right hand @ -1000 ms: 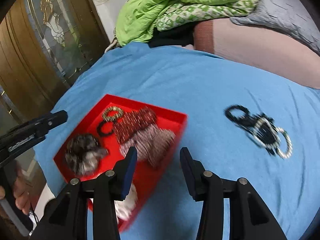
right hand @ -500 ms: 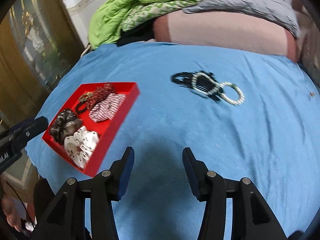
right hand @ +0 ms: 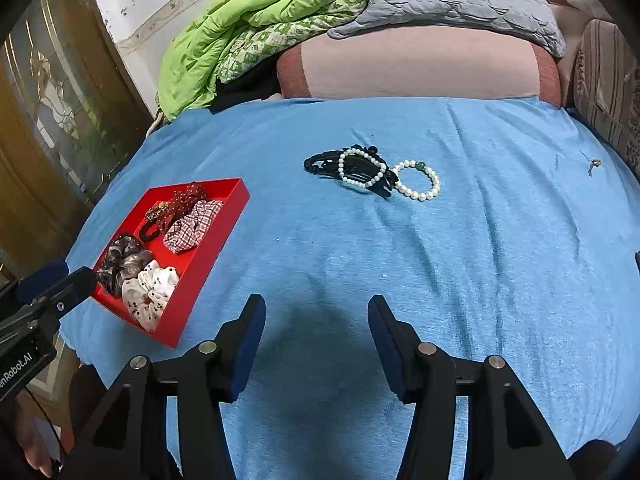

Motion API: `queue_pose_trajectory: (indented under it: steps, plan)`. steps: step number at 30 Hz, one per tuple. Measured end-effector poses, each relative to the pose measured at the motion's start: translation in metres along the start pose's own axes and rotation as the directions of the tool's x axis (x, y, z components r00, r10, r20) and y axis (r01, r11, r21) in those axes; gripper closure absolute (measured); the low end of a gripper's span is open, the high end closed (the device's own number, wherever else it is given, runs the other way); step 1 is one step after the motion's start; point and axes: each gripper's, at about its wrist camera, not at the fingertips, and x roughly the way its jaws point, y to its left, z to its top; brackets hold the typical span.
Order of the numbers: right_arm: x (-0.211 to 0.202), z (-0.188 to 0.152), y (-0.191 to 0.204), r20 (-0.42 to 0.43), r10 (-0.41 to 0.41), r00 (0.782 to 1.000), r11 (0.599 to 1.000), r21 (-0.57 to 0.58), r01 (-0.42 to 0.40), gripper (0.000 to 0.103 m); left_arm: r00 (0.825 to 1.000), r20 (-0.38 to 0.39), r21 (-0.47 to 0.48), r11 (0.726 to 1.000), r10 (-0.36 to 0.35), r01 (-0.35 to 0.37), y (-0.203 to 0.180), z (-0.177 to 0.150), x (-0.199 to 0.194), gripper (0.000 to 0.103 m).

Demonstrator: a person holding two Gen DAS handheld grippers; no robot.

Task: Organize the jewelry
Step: 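Withdraw both tools from the tray and move toward the claw clip, then grasp the black claw clip with the right gripper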

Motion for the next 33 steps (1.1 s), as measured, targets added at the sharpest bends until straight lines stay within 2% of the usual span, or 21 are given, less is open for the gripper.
queue_pose_trajectory:
  steps: [6, 12, 19, 21, 26, 29, 33]
  plan:
    - [0.008, -0.002, -0.018, -0.013, -0.014, 1.0, 1.0, 0.026, 0.014, 0.045, 0.999, -0.033, 0.0, 1.0, -0.01, 0.01, -0.006, -0.002, 0.013, 0.047]
    - [0.018, -0.001, -0.057, -0.032, -0.077, 0.996, 0.994, 0.081, 0.08, 0.045, 0.992, -0.096, -0.032, 0.996, -0.081, 0.078, -0.013, -0.004, 0.038, 0.047]
    - [0.037, 0.027, -0.097, -0.038, -0.118, 0.992, 0.987, 0.104, 0.122, 0.045, 0.979, -0.146, -0.059, 0.989, -0.142, 0.135, -0.027, 0.005, 0.074, 0.047]
    - [0.047, 0.041, -0.104, -0.035, -0.102, 0.994, 0.988, 0.114, 0.105, 0.045, 0.977, -0.146, -0.066, 0.987, -0.157, 0.149, -0.03, 0.008, 0.081, 0.047]
    - [0.072, 0.085, -0.095, -0.002, 0.014, 1.0, 0.994, 0.109, -0.014, 0.045, 0.975, -0.141, -0.069, 0.984, -0.171, 0.162, -0.034, 0.014, 0.095, 0.047]
    - [0.097, 0.117, -0.089, 0.015, 0.03, 0.999, 0.993, 0.11, -0.031, 0.045, 0.976, -0.14, -0.07, 0.985, -0.166, 0.158, -0.031, 0.015, 0.1, 0.047]
    - [0.14, 0.141, -0.086, -0.027, 0.092, 0.995, 0.983, 0.16, -0.086, 0.049, 0.977, -0.138, -0.089, 0.985, -0.16, 0.149, -0.021, 0.016, 0.103, 0.047]
